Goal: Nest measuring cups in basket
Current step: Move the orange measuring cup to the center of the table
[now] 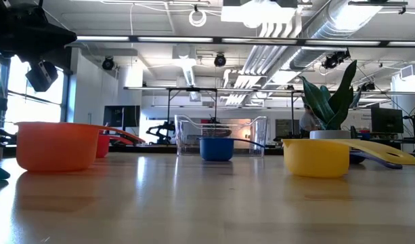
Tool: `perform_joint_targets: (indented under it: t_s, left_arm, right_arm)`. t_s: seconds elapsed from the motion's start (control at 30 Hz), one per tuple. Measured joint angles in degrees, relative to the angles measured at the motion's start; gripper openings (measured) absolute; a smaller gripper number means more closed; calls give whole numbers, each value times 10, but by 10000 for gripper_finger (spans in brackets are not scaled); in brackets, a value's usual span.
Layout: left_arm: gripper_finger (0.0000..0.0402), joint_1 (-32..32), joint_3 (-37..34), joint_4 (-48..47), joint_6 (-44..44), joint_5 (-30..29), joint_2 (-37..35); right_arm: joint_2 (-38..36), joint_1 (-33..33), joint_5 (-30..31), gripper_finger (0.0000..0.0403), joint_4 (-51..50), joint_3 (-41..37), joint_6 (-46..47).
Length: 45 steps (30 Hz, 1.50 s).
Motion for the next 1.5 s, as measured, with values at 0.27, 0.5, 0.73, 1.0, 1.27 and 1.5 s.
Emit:
perform_joint_targets:
  t_s: [0.27, 0.5, 0.73, 1.0, 1.27, 1.5]
  left_arm:
    - [5, 0, 0, 0, -3, 0, 0]
    - [5, 0, 0, 0, -9, 0, 0]
    - [5, 0, 0, 0, 12, 0, 0]
    - [5, 0, 0, 0, 12, 0, 0]
    - [5, 0, 0, 0, 8, 0, 0]
    - [5, 0, 0, 0, 8, 2, 0]
  right_arm:
    - [143, 66, 19, 81, -5, 96, -14]
    - [261, 105, 72, 81, -13, 167, 18]
    - [372, 134, 72, 81, -27, 235, 18]
    - [473, 153, 82, 81, -26, 295, 22]
    - [527, 155, 105, 81, -25, 308, 22]
    - [560, 151, 135, 81, -21, 307, -4]
